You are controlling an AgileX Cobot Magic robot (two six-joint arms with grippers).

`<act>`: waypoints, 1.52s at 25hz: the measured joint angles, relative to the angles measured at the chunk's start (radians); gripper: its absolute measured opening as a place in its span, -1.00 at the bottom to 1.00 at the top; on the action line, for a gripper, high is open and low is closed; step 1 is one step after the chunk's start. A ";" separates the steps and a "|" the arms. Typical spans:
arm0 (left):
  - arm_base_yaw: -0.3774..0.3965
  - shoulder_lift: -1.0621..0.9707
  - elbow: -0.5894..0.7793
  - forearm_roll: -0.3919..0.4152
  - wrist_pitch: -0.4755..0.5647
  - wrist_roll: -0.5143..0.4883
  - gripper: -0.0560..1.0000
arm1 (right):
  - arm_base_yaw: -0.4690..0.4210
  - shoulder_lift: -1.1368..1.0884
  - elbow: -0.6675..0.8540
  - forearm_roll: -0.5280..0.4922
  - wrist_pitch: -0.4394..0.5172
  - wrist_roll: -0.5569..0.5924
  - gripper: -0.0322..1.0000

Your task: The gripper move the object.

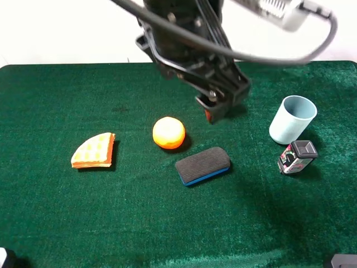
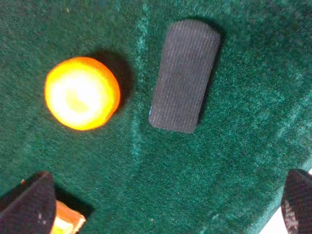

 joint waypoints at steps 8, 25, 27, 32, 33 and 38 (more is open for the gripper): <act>0.000 -0.124 0.000 0.039 0.002 0.028 0.97 | 0.000 0.000 0.000 0.000 0.000 0.000 0.41; 0.000 -0.516 0.227 0.085 0.003 0.021 0.98 | 0.000 0.000 0.000 0.000 -0.001 0.000 0.41; 0.000 -0.577 0.266 0.094 0.003 0.020 0.98 | 0.000 0.000 0.000 0.000 -0.001 0.000 0.41; 0.000 -0.709 0.365 0.100 0.004 -0.005 0.98 | 0.000 0.000 0.000 0.000 -0.001 0.000 0.41; 0.000 -0.738 0.387 0.103 0.004 -0.012 0.98 | 0.000 0.000 0.000 0.000 -0.001 0.000 0.41; 0.012 -0.853 0.489 0.124 0.004 -0.026 0.98 | 0.000 0.000 0.000 0.000 -0.001 0.000 0.41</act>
